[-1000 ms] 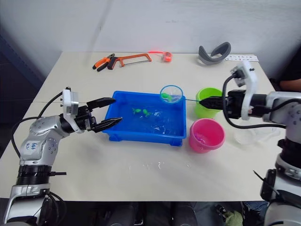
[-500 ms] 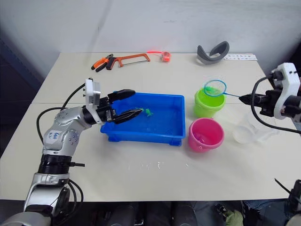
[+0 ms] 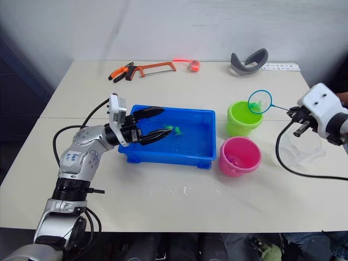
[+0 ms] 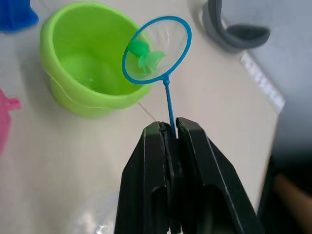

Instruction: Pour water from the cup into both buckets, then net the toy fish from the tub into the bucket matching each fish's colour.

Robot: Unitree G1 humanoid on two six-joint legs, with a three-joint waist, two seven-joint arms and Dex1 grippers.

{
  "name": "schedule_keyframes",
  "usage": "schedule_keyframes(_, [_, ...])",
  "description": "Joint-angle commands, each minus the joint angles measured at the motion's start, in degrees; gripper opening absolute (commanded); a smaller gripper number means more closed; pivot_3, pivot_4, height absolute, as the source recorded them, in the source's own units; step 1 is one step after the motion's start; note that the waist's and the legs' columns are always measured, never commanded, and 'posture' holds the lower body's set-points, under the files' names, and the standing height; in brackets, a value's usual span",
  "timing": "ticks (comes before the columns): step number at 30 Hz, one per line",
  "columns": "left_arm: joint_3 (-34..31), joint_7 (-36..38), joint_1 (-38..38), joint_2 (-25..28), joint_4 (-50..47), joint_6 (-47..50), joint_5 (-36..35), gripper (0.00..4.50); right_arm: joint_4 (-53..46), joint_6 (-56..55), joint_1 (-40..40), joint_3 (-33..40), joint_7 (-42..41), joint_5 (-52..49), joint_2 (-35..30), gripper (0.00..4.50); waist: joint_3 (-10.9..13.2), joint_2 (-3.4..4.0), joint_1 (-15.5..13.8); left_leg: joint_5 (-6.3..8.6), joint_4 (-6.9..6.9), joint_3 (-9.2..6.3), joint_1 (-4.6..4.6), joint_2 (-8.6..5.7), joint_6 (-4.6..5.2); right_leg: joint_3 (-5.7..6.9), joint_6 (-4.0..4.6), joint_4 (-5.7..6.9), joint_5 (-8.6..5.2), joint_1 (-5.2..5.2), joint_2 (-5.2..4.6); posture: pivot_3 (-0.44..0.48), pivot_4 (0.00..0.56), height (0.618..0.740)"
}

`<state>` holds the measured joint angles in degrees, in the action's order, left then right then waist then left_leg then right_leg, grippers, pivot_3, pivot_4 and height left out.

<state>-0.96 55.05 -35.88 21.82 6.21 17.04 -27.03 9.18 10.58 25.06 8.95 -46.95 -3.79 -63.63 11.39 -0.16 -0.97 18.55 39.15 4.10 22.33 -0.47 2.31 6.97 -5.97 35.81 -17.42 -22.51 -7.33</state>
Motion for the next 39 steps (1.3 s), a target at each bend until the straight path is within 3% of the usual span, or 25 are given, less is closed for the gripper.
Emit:
schedule_keyframes(1, [-0.1,0.6,-1.5,-0.3,0.3,-1.3,0.1,4.42,-0.4,-8.6,-0.3,0.6,1.4,3.8,-1.8,0.00,0.0,0.00,-0.2,0.00,0.00,0.01,-0.01,0.00,0.00,0.00,0.00,0.00,0.00,0.00,0.00,0.000,0.150,0.740])
schedule_keyframes(4, [0.2,0.8,-1.3,-1.1,0.6,-1.7,0.2,4.42,0.4,-23.7,-1.6,-0.8,6.7,12.2,-3.7,0.00,0.0,0.00,-0.3,0.00,0.01,0.00,-0.01,0.00,0.00,0.01,0.00,0.00,0.00,0.01,0.01,0.000,0.150,0.740])
schedule_keyframes(12, [0.0,1.7,-1.5,-0.8,1.8,-2.5,0.6,4.42,6.0,-45.1,-3.7,-3.1,19.8,28.4,-8.3,0.00,0.0,0.00,-0.4,0.00,0.02,-0.04,0.00,0.00,0.00,-0.01,0.00,-0.02,0.00,0.04,-0.01,0.000,0.150,0.740])
schedule_keyframes(18, [-0.1,2.0,-1.8,-0.7,2.6,-3.1,0.7,4.42,9.5,-48.8,-3.3,-3.7,33.2,40.2,-9.6,0.00,0.0,0.00,-0.2,-0.02,0.02,-0.03,-0.01,0.01,-0.02,-0.14,0.00,-0.01,0.00,0.04,0.00,0.000,0.150,0.740])
schedule_keyframes(22, [-0.1,2.2,-1.9,-0.6,2.7,-3.4,0.7,4.42,11.7,-49.5,-2.2,-3.9,36.3,40.6,-8.8,0.00,0.0,0.01,-0.2,-0.03,0.02,-0.04,-0.01,0.03,-0.04,-0.28,0.01,-0.01,-0.01,0.04,0.04,0.000,0.150,0.740])
schedule_keyframes(23, [-0.2,2.3,-1.7,-0.4,2.6,-3.4,0.7,4.42,11.6,-49.0,-2.2,-3.2,34.7,36.6,-7.3,0.00,0.0,0.01,-0.2,-0.03,0.02,-0.04,-0.01,0.03,-0.04,-0.29,0.01,-0.01,-0.01,0.04,0.04,0.000,0.150,0.740])
schedule_keyframes(27, [-2.0,3.6,-0.5,2.1,1.9,-3.8,-0.2,4.42,0.7,-30.7,-3.0,-0.9,13.8,2.2,1.7,0.00,0.0,-0.04,0.4,-0.04,0.02,-0.10,-0.06,0.13,-0.06,-0.26,0.02,-0.08,0.00,0.15,0.21,0.000,0.150,0.740])
schedule_keyframes(31, [-5.2,8.4,1.6,5.3,-0.5,-4.6,-4.1,4.42,-12.5,-4.9,-2.7,-0.2,2.7,-16.9,3.7,0.00,0.1,0.14,0.5,-0.05,0.02,-0.14,-0.06,0.15,-0.06,-0.19,0.02,0.00,0.00,0.12,0.21,0.000,0.150,0.740])
schedule_keyframes(35, [-9.9,9.6,4.7,10.2,-1.2,-4.3,-5.5,4.42,-22.3,13.8,2.4,-3.8,0.5,-25.3,4.6,0.00,0.1,0.14,0.8,-0.05,0.05,-0.25,-0.03,0.16,-0.06,-0.28,0.05,-0.02,0.00,0.13,-0.11,0.000,0.150,0.740])
schedule_keyframes(39, [-16.8,8.3,8.5,13.9,4.0,-6.5,-5.7,4.42,-27.9,24.7,6.1,-13.9,0.8,-19.3,5.0,0.00,0.0,0.09,1.0,-0.04,0.05,-0.33,-0.06,0.16,-0.07,-0.29,0.10,-0.04,-0.02,0.15,-0.18,0.000,0.150,0.740])
